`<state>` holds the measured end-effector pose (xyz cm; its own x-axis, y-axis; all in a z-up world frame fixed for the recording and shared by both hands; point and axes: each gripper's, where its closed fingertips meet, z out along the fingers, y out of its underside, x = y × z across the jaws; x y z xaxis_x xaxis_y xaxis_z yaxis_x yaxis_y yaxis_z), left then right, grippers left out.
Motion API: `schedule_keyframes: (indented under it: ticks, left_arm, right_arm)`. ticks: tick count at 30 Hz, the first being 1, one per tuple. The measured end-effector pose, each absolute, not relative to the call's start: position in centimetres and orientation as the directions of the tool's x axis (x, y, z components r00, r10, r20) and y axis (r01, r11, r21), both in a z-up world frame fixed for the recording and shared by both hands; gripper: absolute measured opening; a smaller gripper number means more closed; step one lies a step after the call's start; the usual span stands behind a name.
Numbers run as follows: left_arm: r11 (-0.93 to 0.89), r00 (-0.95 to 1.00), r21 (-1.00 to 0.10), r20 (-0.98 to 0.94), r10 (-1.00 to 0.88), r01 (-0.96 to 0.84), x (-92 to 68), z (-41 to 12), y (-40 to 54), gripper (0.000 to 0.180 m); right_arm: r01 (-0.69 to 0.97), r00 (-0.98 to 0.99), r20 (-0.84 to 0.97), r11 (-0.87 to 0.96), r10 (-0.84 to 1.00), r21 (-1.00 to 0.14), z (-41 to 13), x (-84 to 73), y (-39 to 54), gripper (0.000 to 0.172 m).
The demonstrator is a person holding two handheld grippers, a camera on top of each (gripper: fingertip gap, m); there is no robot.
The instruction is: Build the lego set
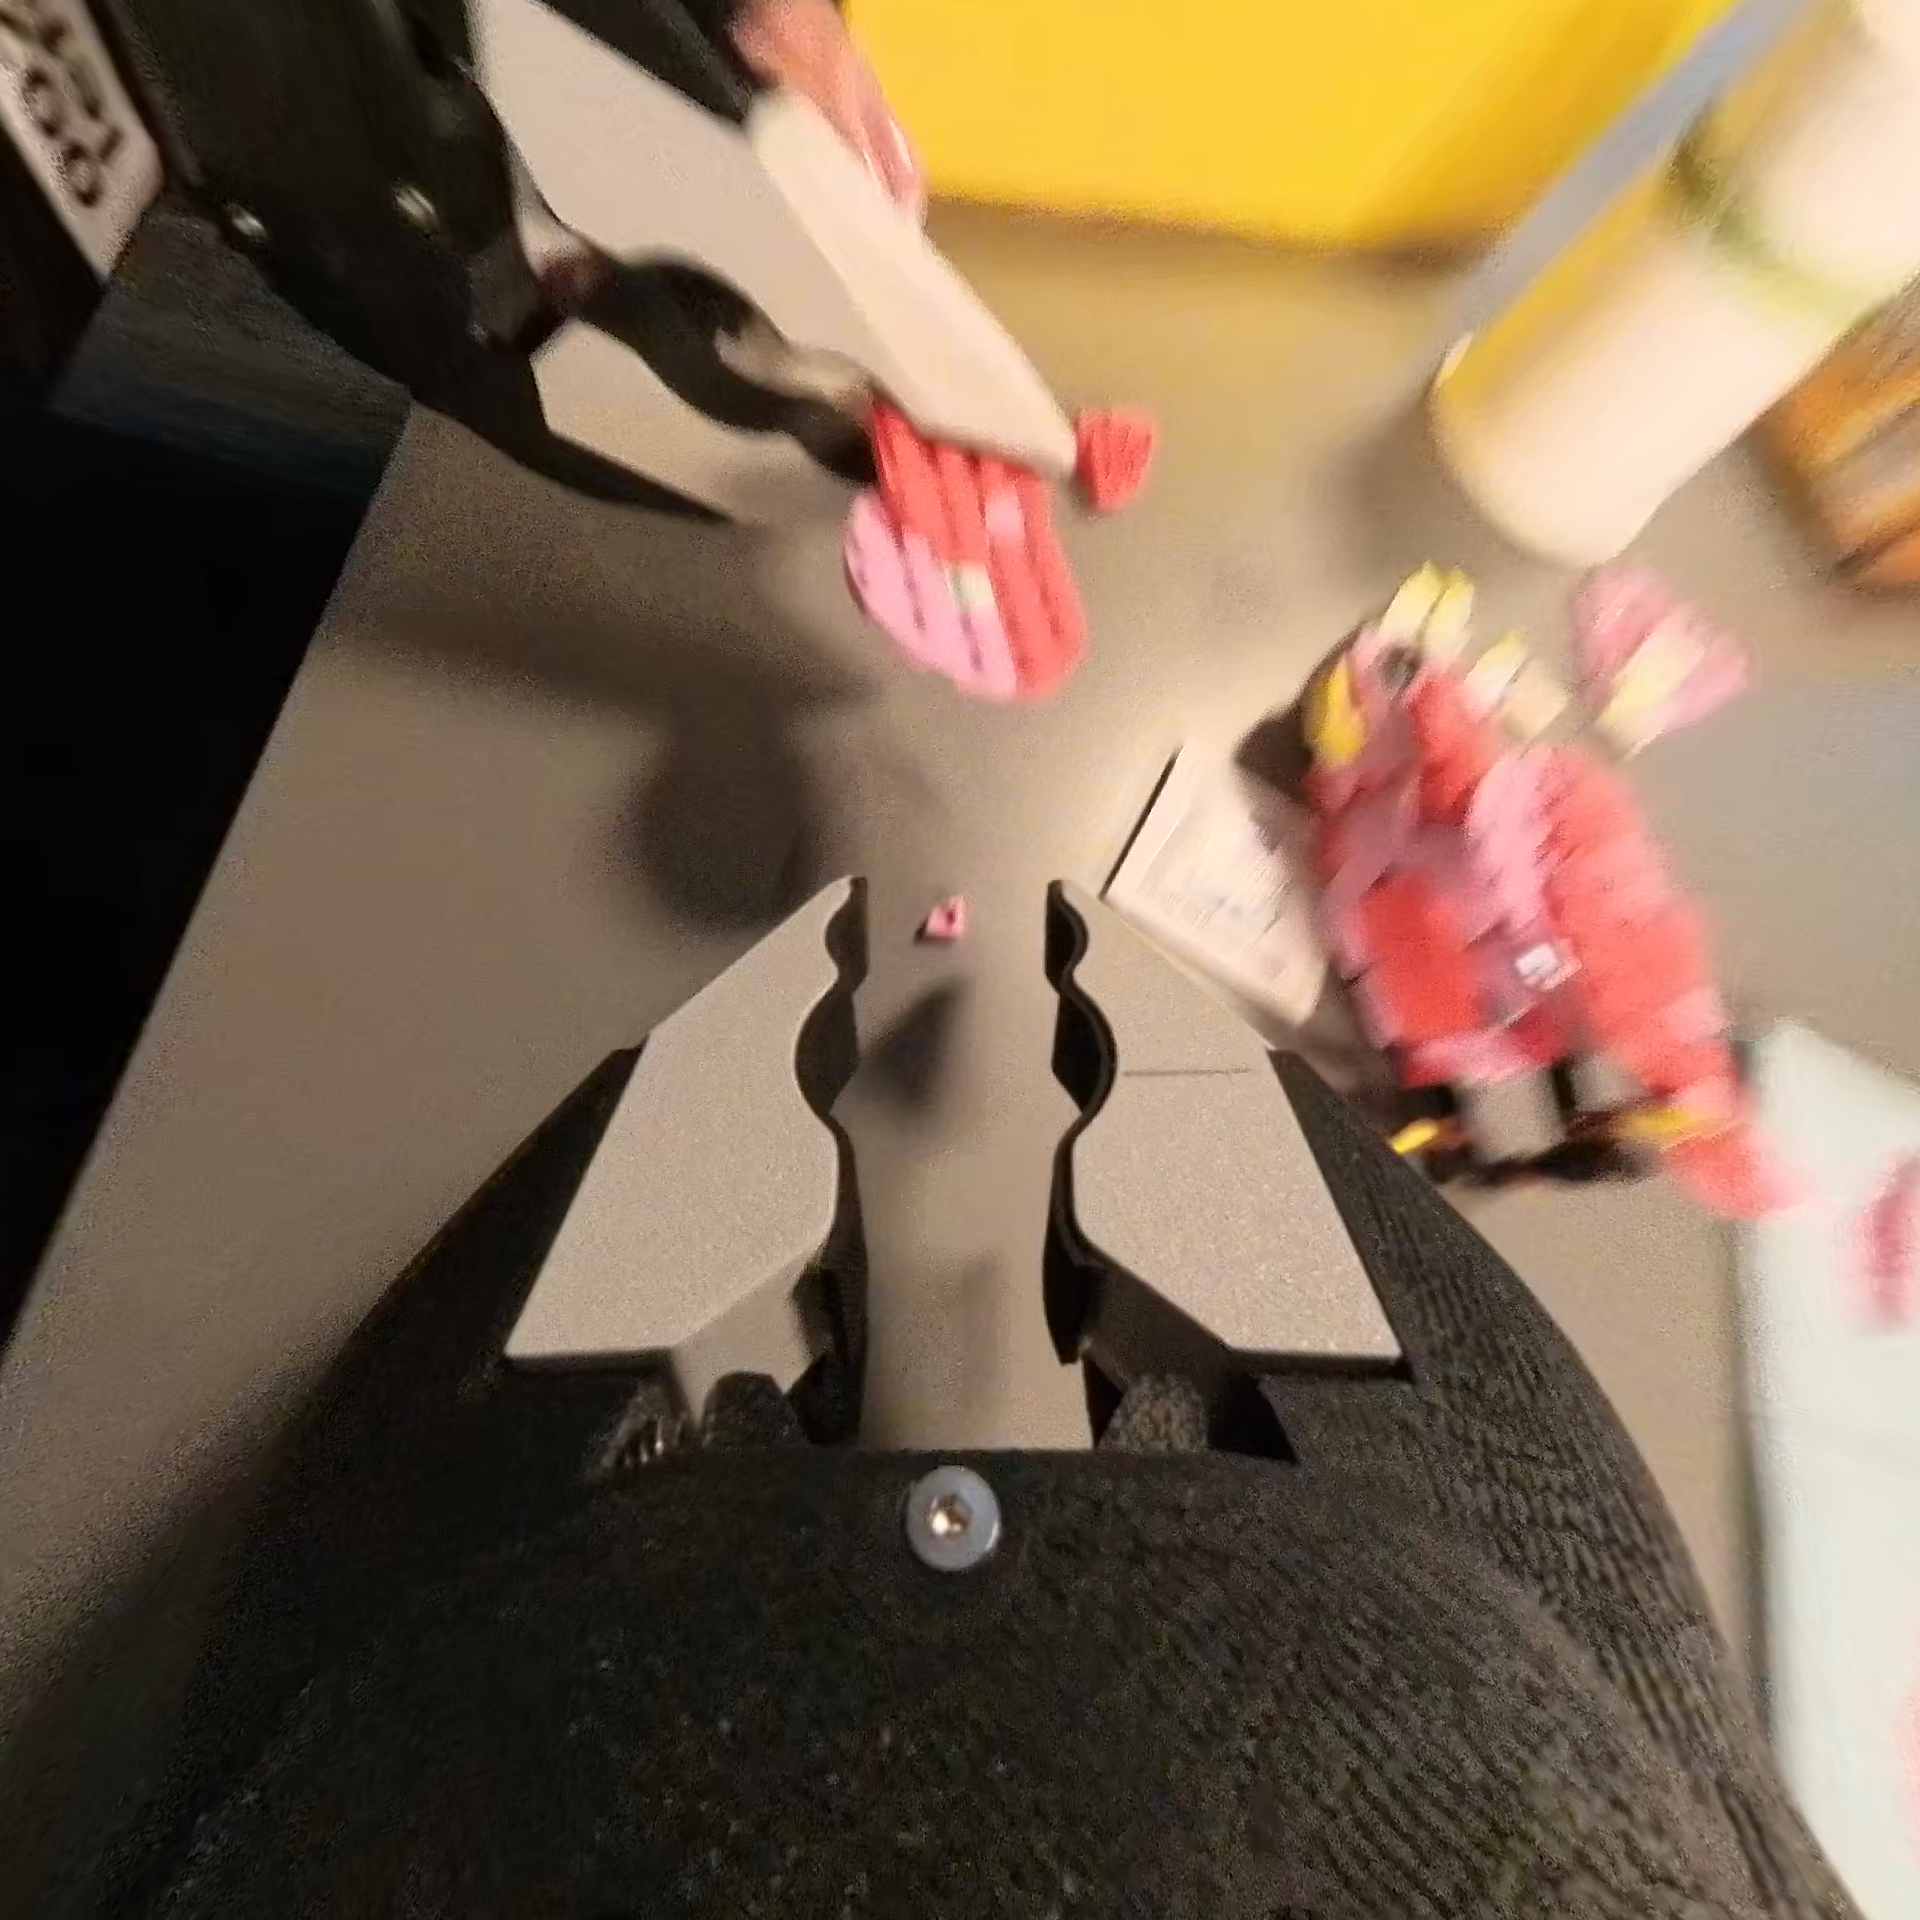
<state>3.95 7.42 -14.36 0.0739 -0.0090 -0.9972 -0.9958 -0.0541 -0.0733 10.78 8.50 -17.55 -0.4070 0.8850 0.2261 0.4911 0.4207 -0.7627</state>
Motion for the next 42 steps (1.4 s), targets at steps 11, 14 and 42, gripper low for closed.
schedule_keyframes:
  ticks: [11, 14, 42]
  left_arm:
    - [-0.061, 0.072, -0.071, -0.997, -0.011, -0.996, 4.0, -14.3, 7.1, 0.011]
    - [-0.062, 0.071, -0.07, -0.997, -0.01, -0.996, 4.2, -14.3, 7.1, 0.011]
    - [-0.297, 0.157, -0.194, -0.977, 0.144, -0.935, -0.2, -12.3, 4.8, 0.01]
  right_arm:
    - [0.598, -0.392, 0.053, 0.298, 0.918, -0.744, -18.8, 10.4, 8.2, 0.004]
    - [0.569, -0.423, 0.183, 0.417, 0.887, -0.708, -18.7, 10.3, 8.5, 0.003]
    - [0.535, -0.482, 0.065, 0.353, 0.874, -0.767, -18.0, 5.1, 1.3, 0.016]
